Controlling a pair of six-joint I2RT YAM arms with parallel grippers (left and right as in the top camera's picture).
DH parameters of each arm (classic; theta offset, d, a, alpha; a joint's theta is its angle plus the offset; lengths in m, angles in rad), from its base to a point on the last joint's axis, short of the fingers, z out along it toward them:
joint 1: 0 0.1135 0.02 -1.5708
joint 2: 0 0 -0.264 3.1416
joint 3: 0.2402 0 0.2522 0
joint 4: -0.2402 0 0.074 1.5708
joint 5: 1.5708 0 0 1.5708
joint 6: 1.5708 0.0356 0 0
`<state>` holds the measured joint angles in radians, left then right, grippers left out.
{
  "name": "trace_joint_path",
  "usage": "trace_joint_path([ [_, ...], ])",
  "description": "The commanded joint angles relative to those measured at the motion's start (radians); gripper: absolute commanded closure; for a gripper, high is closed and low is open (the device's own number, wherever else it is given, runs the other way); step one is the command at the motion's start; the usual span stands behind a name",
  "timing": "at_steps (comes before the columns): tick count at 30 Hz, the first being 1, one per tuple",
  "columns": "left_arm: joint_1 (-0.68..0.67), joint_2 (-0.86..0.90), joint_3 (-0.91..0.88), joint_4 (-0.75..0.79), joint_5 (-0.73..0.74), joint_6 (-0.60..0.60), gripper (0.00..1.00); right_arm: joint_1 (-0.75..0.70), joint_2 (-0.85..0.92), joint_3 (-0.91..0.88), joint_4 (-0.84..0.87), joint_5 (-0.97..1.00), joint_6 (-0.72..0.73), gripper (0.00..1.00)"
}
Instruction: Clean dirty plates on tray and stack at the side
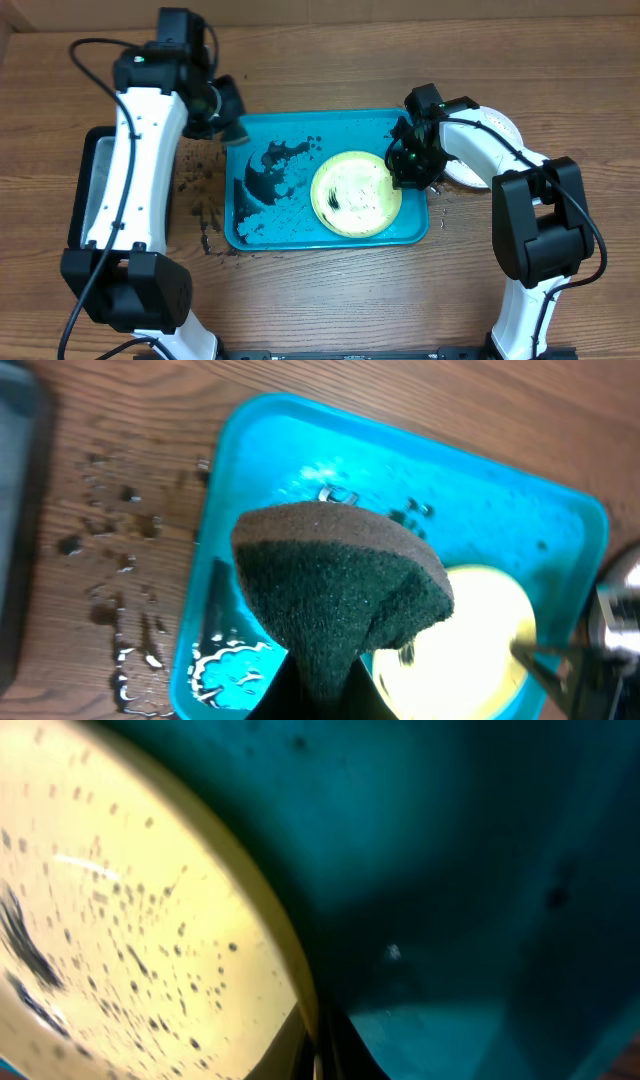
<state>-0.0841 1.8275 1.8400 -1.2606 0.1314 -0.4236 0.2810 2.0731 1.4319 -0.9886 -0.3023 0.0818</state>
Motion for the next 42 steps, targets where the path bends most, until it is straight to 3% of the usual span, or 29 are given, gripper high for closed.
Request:
trace_joint_path([
  [1,-0.044,0.012,0.001,0.001,0.016,0.039,0.96,0.027,0.005,-0.005,0.032,-0.029,0.05,0.95],
  [12,-0.107,0.013,0.0,0.001,0.016,0.039,0.96,0.123,0.005,-0.005,0.175,-0.002,0.088,0.95],
  [18,-0.115,0.016,-0.032,0.003,0.016,0.039,0.96,0.129,0.005,-0.005,0.219,-0.002,0.087,0.89],
  [22,-0.115,0.016,-0.042,0.006,0.016,0.039,0.96,0.129,0.005,-0.005,0.197,0.017,0.088,0.79],
  [42,-0.115,0.016,-0.042,0.019,0.019,0.039,0.96,0.124,0.005,-0.006,0.032,0.126,0.159,0.78],
])
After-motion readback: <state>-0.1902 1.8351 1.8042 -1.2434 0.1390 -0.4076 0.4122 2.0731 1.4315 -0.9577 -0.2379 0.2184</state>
